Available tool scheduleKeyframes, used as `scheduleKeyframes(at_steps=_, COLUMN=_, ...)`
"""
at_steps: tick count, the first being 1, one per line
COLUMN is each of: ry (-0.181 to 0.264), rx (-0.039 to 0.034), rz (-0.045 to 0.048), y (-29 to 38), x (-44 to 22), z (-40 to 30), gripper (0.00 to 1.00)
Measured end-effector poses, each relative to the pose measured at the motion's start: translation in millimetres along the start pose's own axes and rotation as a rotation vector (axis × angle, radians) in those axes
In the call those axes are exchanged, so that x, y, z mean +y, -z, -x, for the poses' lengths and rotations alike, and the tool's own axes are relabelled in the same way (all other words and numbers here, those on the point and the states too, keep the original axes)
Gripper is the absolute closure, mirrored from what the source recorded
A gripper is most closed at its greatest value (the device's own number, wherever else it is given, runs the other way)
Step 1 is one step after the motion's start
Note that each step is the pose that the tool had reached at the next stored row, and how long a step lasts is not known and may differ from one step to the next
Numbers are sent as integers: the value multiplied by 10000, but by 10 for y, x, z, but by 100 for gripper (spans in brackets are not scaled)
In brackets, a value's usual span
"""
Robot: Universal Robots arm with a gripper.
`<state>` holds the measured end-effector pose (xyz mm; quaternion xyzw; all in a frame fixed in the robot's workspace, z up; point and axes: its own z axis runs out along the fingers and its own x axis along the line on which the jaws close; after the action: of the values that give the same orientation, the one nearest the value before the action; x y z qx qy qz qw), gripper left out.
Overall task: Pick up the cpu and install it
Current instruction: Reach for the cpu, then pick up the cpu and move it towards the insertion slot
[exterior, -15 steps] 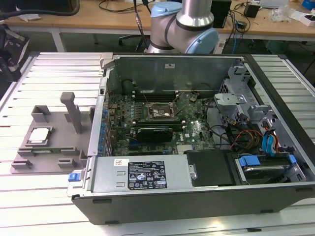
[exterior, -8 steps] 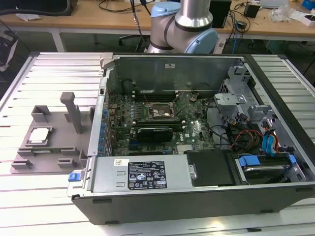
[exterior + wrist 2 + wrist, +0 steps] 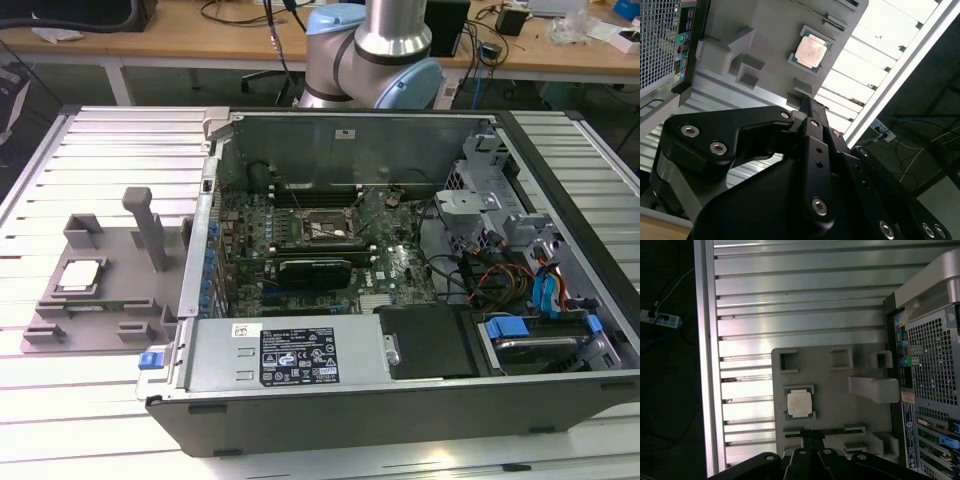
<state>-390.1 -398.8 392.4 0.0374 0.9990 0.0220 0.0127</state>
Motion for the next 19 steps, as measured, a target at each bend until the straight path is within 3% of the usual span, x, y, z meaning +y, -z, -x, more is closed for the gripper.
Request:
scheduleKeyframes(at_steps=5, ry=0, rx=0, rz=0, y=0, x=0, z=-2, gripper=89)
scheduleKeyframes(at_steps=7, ry=-1, rx=0, rz=0, y=0, x=0, z=-2, gripper=77)
scheduleKeyframes(at_steps=8, ry=0, rx=0, rz=0, y=0, x=0, z=-2, gripper=77)
scheduleKeyframes(at_steps=9, ry=-1, rx=1, rz=0, y=0, x=0, z=-3, gripper=58)
scheduleKeyframes(at_steps=10, ry=0, rx=0, rz=0, y=0, x=0, z=-3, gripper=58)
scheduleKeyframes(at_steps=12, ry=0, rx=0, rz=0, y=0, x=0, z=-4, gripper=40)
scheduleKeyframes(at_steps=17, ry=0, rx=0, rz=-1, y=0, x=0, z=-4, gripper=40)
scheduleKeyframes(at_steps=18, ry=-1, rx=-2, rz=-26, y=0, x=0, z=-6, gripper=40)
scheduleKeyframes(at_steps=19, ry=23, rx=-19, rz=-276, y=1, x=-1, z=-4, gripper=40)
